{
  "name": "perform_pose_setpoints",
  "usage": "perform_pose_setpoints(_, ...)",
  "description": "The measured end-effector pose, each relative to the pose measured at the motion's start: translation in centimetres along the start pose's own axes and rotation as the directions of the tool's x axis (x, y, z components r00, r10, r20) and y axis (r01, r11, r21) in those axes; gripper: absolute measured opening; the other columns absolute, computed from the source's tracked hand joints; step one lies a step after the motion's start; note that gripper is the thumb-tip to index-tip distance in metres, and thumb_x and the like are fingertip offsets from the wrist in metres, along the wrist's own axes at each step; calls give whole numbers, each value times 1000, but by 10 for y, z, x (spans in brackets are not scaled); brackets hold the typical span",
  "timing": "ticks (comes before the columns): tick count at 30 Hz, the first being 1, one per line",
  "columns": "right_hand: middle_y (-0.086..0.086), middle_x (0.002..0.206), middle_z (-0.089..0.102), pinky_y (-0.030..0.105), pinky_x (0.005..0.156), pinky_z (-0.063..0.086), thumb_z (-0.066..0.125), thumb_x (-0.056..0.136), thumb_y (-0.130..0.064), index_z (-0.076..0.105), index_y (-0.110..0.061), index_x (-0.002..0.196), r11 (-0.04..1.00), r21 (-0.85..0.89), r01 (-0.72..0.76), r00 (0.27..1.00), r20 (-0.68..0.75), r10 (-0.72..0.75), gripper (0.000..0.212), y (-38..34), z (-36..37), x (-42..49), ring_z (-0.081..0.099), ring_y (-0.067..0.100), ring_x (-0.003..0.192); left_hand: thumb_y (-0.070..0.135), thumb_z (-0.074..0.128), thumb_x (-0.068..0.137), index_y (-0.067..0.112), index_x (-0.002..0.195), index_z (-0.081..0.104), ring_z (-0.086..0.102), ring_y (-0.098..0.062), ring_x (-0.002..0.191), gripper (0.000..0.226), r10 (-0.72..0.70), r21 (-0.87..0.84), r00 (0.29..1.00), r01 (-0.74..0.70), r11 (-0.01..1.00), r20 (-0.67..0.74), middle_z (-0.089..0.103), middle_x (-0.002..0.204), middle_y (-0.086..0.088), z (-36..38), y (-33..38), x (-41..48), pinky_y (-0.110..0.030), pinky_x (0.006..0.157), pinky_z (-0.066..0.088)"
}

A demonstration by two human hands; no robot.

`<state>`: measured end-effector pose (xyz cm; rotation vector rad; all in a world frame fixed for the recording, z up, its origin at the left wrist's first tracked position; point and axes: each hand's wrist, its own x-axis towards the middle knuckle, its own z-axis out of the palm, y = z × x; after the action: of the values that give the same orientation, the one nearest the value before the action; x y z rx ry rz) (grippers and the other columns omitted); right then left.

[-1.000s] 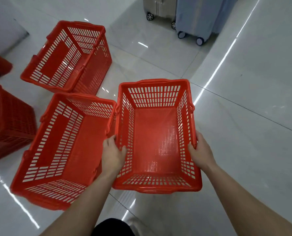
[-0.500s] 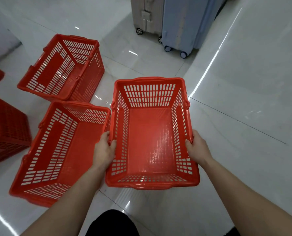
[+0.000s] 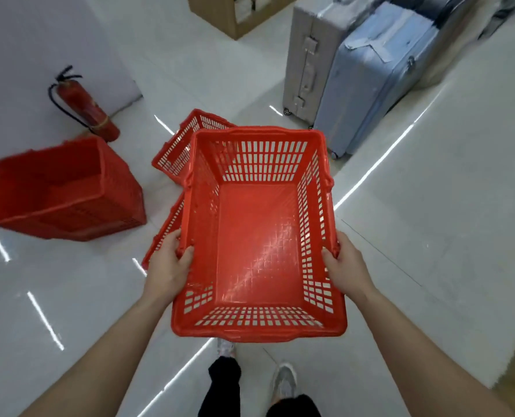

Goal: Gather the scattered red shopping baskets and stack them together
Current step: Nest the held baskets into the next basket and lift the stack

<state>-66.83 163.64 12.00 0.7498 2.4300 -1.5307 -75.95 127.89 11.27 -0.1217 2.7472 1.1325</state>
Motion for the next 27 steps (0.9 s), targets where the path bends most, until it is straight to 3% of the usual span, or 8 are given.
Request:
perform_pose_setpoints(3,-21,98,71,19,63,56,53,101,-30,51,-38,126,998,36,57,996,68,-59,27,-52,-5,-37,71,1,85,21,64,93,24,128,56,68,-5,78,37,-39,-41,998,37,998,-57,72,92,8,-64,13,-46,-25,70,49)
perform_pose_setpoints(8,-23,99,70,26,67,59,52,100,-32,50,-43,125,983,33,180,969,165,-183,27,-122,33,-74,72,2,85,28,63,95,41,118,53,67,9,75,28,-136,-148,971,108,983,-199,68,84,23,-147,-2,-111,-7,58,44)
perform_pose_setpoints(11,-24,99,71,25,69,58,52,100,-29,52,-43,124,964,23,266,938,224,-265,28,-160,78,-92,71,1,86,34,61,96,43,119,52,67,9,75,26,-212,-224,928,146,964,-307,68,86,24,-195,-29,-144,-15,59,49)
perform_pose_setpoints(15,-17,101,72,34,78,60,53,99,-24,57,-38,122,935,22,355,889,303,-344,28,-209,152,-115,71,5,89,32,61,96,40,121,53,67,7,79,28,-281,-293,867,166,941,-411,68,92,23,-256,-81,-179,-23,65,53)
perform_pose_setpoints(18,-21,102,70,33,85,57,55,96,-15,58,-38,122,900,19,435,852,316,-418,35,-245,213,-137,69,1,94,32,61,96,40,121,53,71,-1,79,28,-329,-355,832,174,919,-446,71,95,19,-306,-124,-199,-27,67,57)
perform_pose_setpoints(22,-19,105,69,41,92,55,57,95,-12,59,-35,123,875,-5,483,819,357,-450,36,-282,290,-165,66,2,99,36,59,97,40,123,52,72,-3,78,27,-369,-389,806,189,901,-463,71,98,18,-368,-175,-217,-29,66,60)
perform_pose_setpoints(27,-37,104,65,28,88,51,58,94,-10,53,-33,135,835,-7,550,767,400,-501,47,-319,359,-180,61,-13,99,42,58,96,43,120,51,71,3,76,25,-405,-412,781,209,887,-475,68,95,23,-426,-220,-216,-21,59,57)
